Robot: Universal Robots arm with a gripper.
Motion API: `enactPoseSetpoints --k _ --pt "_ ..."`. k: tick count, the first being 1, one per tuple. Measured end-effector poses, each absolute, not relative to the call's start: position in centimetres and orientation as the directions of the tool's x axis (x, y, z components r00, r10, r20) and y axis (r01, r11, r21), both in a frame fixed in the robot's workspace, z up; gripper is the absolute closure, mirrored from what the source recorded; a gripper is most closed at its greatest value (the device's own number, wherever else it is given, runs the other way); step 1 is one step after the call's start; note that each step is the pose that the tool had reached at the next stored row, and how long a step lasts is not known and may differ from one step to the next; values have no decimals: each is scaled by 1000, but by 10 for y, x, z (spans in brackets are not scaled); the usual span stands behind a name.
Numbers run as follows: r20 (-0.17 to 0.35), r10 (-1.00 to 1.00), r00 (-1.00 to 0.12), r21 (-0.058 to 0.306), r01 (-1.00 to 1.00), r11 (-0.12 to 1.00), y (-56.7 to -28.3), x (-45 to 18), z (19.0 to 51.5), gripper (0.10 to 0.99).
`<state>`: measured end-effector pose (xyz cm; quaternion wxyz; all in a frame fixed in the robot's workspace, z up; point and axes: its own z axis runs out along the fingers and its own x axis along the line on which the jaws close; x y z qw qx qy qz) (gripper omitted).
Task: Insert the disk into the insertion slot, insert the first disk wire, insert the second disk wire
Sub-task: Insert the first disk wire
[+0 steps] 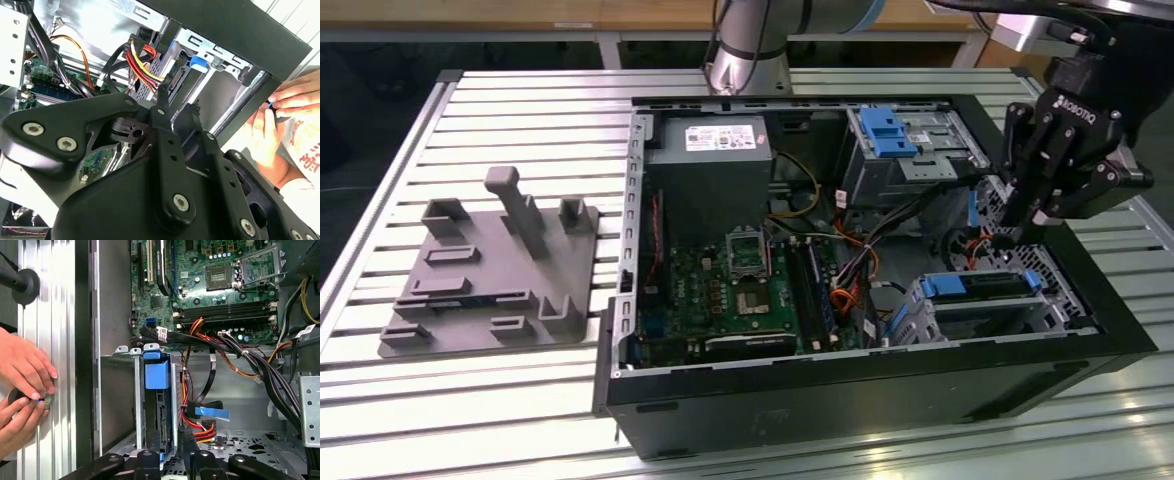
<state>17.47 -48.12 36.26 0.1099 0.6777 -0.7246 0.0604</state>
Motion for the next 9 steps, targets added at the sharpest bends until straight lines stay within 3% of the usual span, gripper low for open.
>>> enactPoseSetpoints --k 9 --pt "241 -970 -39 60 -997 55 -481 175 356 765"
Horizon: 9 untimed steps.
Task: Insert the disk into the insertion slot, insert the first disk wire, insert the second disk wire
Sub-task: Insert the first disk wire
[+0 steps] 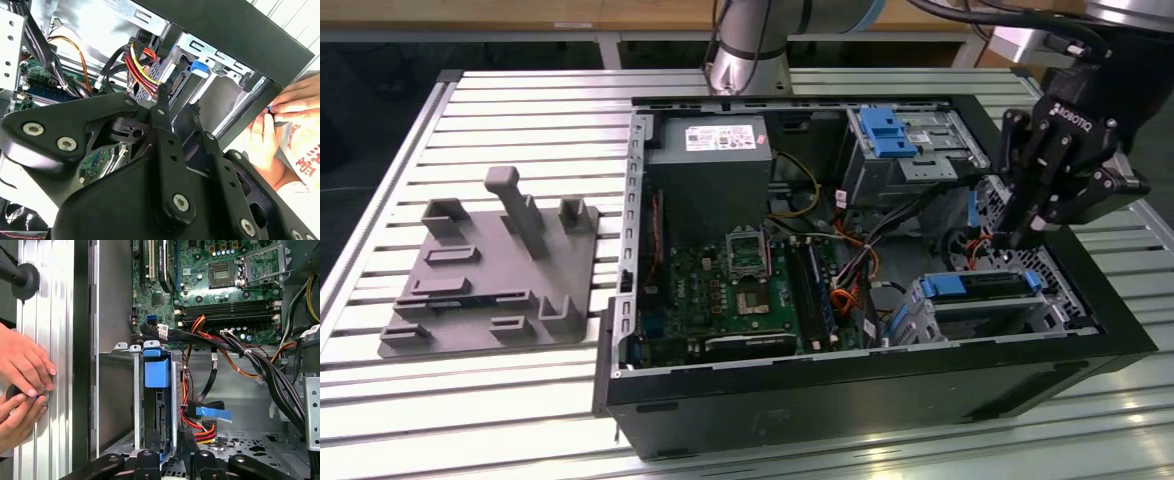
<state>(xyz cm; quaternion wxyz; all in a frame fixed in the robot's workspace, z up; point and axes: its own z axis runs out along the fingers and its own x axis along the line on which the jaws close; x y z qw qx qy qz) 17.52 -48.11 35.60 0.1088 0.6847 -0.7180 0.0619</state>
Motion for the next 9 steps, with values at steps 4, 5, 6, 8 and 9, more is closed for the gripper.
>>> enactPoseSetpoints --k 4,5,6,8,9 --pt "241 -970 -38 60 -997 54 -481 175 354 765" --pt "241 -970 -38 60 -997 54 -481 175 354 765" --pt "241 -970 -38 60 -997 54 -480 175 354 780" --pt "241 -970 -38 60 -997 54 -479 175 354 847" --pt "241 -970 -38 60 -997 54 -479 175 354 847"
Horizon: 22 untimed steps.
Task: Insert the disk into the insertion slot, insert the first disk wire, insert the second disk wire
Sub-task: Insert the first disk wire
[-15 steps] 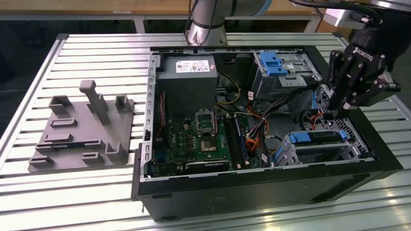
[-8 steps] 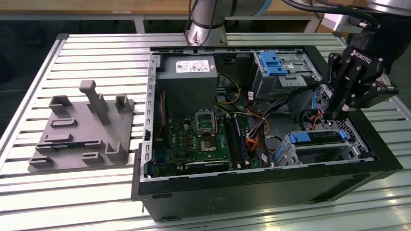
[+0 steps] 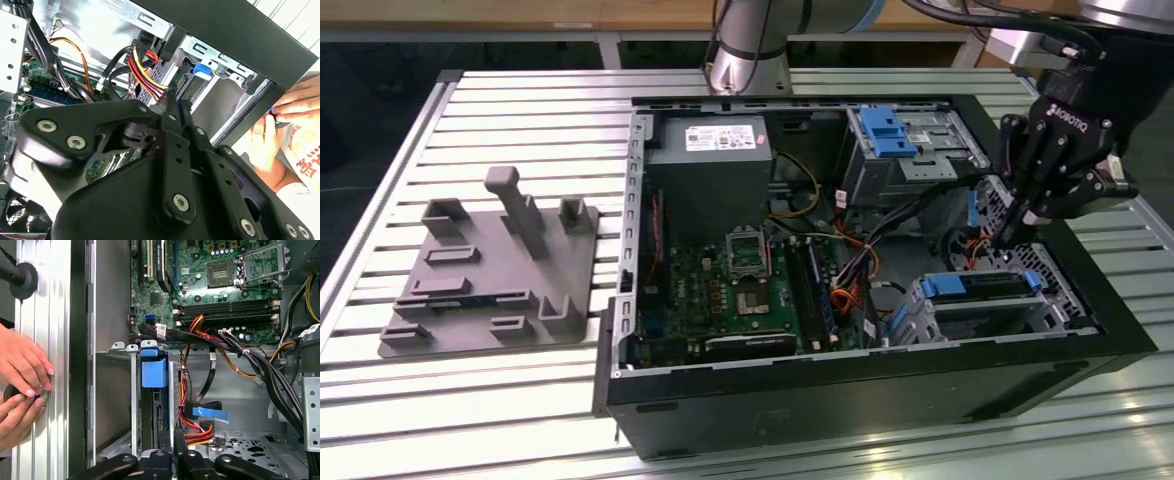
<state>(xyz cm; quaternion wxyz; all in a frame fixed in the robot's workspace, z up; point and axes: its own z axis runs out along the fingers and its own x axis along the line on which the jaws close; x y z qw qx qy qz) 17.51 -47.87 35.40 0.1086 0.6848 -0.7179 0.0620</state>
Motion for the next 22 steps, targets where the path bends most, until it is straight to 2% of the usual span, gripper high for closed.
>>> enactPoseSetpoints --k 1,15,17,19,21,22 --pt "241 -970 -38 60 -997 54 -479 175 354 914" --pt "235 -971 -40 52 -997 54 -478 174 350 914" --pt "235 -971 -40 52 -997 54 -478 174 350 898" --pt "235 -971 -40 52 -997 54 -478 174 350 784" --pt "235 -971 -40 52 -997 54 -478 174 350 784" --pt "235 -971 -40 52 -997 54 -477 174 350 722"
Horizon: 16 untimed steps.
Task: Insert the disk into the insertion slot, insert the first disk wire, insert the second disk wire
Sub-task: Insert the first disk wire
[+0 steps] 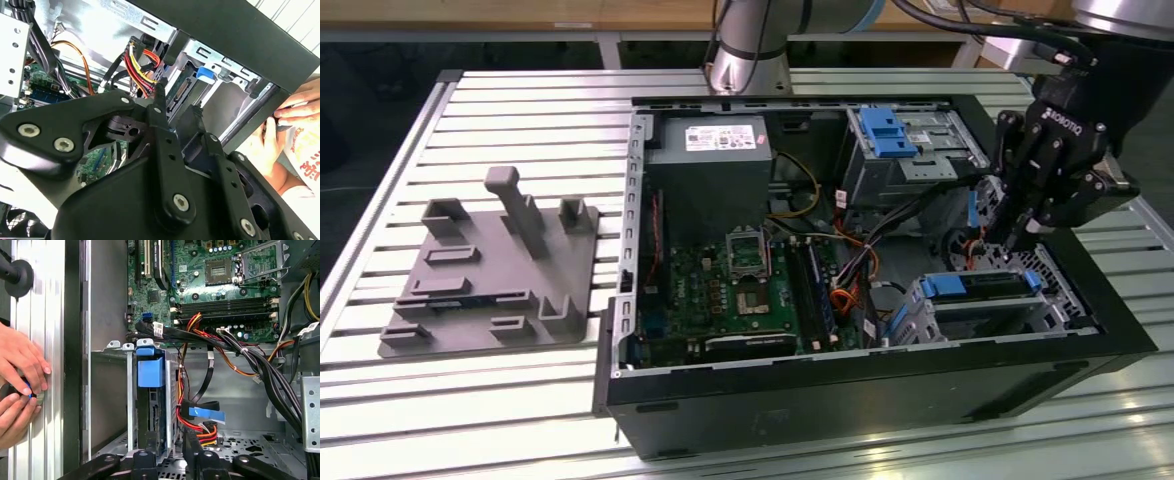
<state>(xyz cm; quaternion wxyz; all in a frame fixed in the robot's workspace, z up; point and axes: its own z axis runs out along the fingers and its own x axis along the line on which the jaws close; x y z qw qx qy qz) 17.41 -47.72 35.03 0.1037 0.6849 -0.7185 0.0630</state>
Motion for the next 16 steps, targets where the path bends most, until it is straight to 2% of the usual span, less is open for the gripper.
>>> enactPoseSetpoints --k 9,16 --pt "235 -971 -41 51 -997 54 -474 174 370 722" --pt "235 -971 -42 46 -997 54 -474 174 365 722"
